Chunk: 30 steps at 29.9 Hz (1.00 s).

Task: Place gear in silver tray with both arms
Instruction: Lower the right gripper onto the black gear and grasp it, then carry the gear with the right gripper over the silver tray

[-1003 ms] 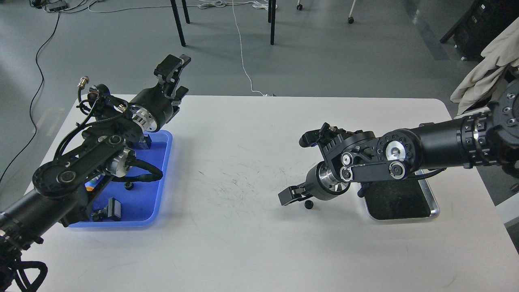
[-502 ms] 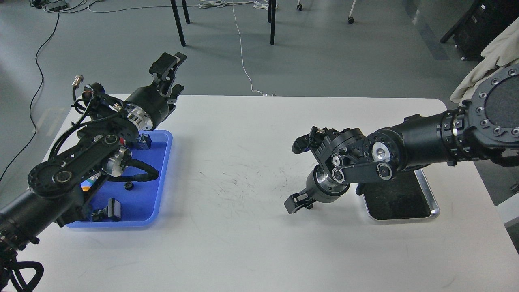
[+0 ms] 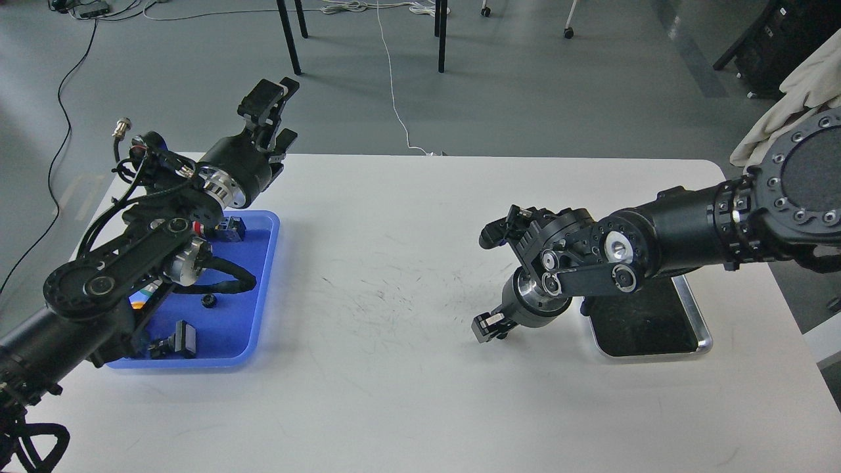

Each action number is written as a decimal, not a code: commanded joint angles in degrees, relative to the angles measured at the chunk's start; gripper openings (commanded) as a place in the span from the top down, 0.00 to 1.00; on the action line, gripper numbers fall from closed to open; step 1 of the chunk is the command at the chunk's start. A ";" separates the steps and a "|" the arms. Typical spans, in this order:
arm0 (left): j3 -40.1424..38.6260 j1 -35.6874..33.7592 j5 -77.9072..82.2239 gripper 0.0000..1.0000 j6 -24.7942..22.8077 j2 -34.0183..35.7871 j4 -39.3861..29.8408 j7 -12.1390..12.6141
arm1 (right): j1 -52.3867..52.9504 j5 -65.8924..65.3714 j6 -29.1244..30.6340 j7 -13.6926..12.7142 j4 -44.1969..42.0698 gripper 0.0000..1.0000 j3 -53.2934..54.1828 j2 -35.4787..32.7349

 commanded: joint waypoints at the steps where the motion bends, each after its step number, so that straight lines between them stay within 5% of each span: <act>1: -0.01 0.00 0.04 0.02 0.00 0.08 0.00 -0.06 | -0.29 -0.11 0.08 0.00 -0.29 0.56 0.00 0.00; 12: -0.18 0.00 -0.05 0.02 0.00 0.00 0.00 -0.06 | -0.91 -0.02 0.00 0.00 -0.29 0.63 -0.09 0.00; 18: -0.27 -0.09 -0.05 0.02 0.00 0.08 0.00 -0.06 | -0.47 -0.02 0.08 0.00 -0.37 0.89 0.08 0.00; 23: -0.27 -0.09 -0.05 0.02 0.00 0.08 0.00 -0.06 | 2.86 0.24 0.70 0.09 -0.29 0.97 0.96 0.00; 30: -0.18 -0.09 0.04 0.02 0.00 -0.18 0.08 0.02 | 7.80 -1.24 4.56 0.35 0.16 0.97 6.41 -17.55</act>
